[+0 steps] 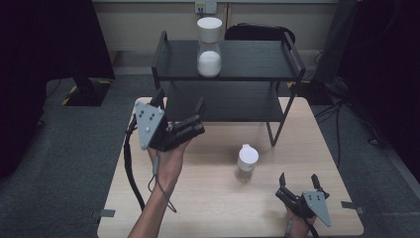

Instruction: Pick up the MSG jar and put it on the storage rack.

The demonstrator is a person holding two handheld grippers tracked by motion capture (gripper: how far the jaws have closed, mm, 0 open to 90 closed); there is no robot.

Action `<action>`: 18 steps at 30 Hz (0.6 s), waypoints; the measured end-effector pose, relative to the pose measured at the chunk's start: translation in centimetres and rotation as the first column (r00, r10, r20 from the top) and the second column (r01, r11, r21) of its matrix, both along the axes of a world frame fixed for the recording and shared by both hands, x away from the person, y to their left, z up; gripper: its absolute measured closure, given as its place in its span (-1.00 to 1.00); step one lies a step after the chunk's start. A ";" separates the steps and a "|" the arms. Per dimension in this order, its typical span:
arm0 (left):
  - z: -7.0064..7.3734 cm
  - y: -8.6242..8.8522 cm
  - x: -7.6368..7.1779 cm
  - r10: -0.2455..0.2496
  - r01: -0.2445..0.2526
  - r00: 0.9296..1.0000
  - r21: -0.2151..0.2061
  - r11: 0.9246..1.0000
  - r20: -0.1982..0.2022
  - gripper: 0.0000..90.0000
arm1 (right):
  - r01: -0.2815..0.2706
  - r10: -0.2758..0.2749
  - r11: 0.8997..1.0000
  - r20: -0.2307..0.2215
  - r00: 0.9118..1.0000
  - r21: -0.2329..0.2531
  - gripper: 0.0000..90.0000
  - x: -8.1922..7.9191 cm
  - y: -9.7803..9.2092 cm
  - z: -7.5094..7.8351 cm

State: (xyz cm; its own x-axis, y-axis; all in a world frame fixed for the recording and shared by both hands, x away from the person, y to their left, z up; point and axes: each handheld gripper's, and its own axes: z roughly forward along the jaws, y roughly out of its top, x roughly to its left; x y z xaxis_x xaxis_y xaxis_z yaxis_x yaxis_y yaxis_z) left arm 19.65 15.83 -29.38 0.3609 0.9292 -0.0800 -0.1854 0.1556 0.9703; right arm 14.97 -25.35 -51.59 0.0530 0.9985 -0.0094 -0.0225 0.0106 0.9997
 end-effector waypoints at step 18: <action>-11.9 0.0 -2.9 0.080 -0.077 0.988 0.024 0.997 -0.135 -1.00 | 0.003 -0.003 1.000 0.000 1.000 0.000 -1.00 0.0 0.0 0.0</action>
